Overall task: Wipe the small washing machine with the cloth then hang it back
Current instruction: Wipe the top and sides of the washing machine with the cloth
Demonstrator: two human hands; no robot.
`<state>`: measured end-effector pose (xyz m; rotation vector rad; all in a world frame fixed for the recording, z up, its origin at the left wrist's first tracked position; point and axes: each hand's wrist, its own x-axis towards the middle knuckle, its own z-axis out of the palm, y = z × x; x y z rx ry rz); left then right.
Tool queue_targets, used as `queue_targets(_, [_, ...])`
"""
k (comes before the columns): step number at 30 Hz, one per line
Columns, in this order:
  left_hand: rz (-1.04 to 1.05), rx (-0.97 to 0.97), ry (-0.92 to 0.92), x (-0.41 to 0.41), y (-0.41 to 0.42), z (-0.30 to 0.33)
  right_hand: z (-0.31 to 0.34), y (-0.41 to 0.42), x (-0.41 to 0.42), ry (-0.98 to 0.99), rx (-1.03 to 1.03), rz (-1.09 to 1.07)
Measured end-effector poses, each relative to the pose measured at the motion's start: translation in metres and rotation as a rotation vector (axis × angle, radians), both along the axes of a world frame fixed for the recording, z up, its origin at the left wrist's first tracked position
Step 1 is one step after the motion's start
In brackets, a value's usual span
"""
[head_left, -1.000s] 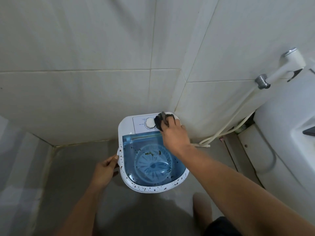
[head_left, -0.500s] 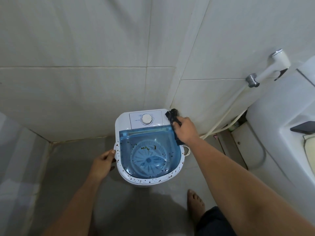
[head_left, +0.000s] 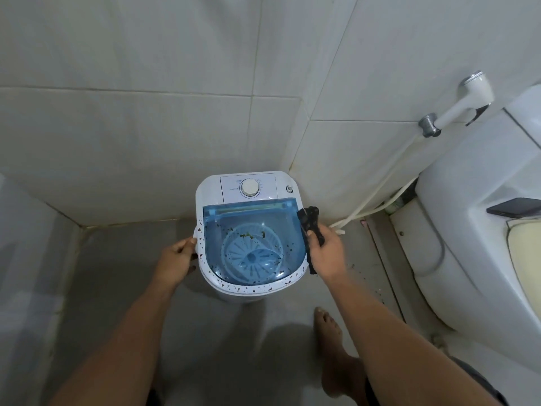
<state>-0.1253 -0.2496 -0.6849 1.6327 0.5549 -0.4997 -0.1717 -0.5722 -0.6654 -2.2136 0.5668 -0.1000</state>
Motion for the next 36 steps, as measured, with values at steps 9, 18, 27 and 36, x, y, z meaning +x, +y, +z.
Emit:
queue_targets(9, [0.005, 0.019, 0.002, 0.000, -0.002, 0.004, -0.015, 0.052, -0.076, -0.143, 0.005, -0.214])
queue_targets(18, [-0.031, 0.045, 0.006, 0.003, 0.002, 0.001, 0.003, 0.008, -0.004, -0.032, -0.084, 0.015])
queue_targets(27, [0.007, 0.019, 0.011, 0.003, 0.000, -0.002, 0.018, -0.014, 0.123, 0.076, -0.071, 0.193])
queue_targets(36, [-0.006, 0.036, -0.014, -0.001, -0.003, 0.004, -0.006, -0.003, 0.032, -0.051, -0.047, 0.048])
